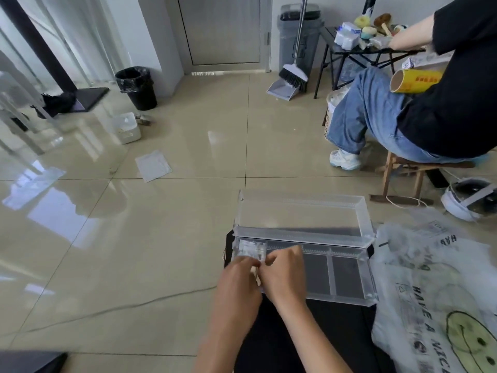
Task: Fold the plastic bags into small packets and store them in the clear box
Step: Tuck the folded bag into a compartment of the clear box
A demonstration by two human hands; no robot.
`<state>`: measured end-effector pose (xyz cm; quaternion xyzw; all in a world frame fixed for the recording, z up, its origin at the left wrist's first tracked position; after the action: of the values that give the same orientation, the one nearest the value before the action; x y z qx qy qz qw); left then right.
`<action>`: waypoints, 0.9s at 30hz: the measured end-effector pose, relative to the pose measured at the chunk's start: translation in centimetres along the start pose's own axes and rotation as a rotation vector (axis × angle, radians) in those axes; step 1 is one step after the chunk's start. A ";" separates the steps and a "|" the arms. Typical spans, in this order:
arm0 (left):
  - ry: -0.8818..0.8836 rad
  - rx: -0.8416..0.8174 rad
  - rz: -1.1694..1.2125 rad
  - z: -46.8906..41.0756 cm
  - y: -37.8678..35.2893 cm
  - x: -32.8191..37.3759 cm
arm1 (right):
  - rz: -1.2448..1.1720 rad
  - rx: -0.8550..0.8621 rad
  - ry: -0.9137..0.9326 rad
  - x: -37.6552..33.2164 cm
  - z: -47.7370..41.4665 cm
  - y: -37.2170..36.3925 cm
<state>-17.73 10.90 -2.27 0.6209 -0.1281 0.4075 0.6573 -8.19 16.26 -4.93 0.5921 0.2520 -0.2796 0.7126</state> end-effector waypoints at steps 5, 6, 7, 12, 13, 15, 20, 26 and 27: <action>0.046 -0.117 -0.091 0.4 -0.5 0.0 | 0.113 -0.073 0.055 -0.3 -1.4 0.2; 0.049 -0.136 -0.125 0.5 -0.5 0.0 | 0.139 -0.105 0.065 -0.2 -1.7 0.3; 0.051 -0.152 -0.149 0.5 -0.6 0.0 | 0.167 -0.120 0.081 -0.1 -1.8 0.4; 0.059 -0.185 -0.129 0.8 -1.5 -0.5 | 0.213 -0.011 0.155 -1.3 -0.7 1.0; 0.056 -0.192 -0.154 0.8 -1.6 -0.6 | 0.186 0.027 0.159 -1.3 -0.5 0.8; 0.071 -0.206 -0.212 0.9 -1.7 -0.5 | 0.130 0.096 0.166 -1.1 -0.5 0.5; 0.098 -0.245 -0.377 1.1 -2.0 -0.2 | 0.112 0.186 0.196 -0.6 -0.4 -0.3; 0.057 -0.202 -0.336 0.7 -2.1 0.0 | 0.195 0.159 0.236 -0.1 -1.0 -0.9; 0.046 -0.192 -0.329 0.7 -2.0 0.2 | 0.211 0.134 0.234 0.0 -1.2 -0.8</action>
<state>-15.96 10.58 -3.47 0.5586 -0.0482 0.2947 0.7739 -8.80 17.29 -5.65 0.6900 0.2505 -0.1488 0.6626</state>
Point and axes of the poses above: each hand's wrist, its own z-axis away from the middle knuckle, its own y-axis out of the back of the hand, x = y × z, the point moved 2 cm from there along -z, towards the middle knuckle, and after that the axes turned 7 degrees about y, right-handed, at the moved point
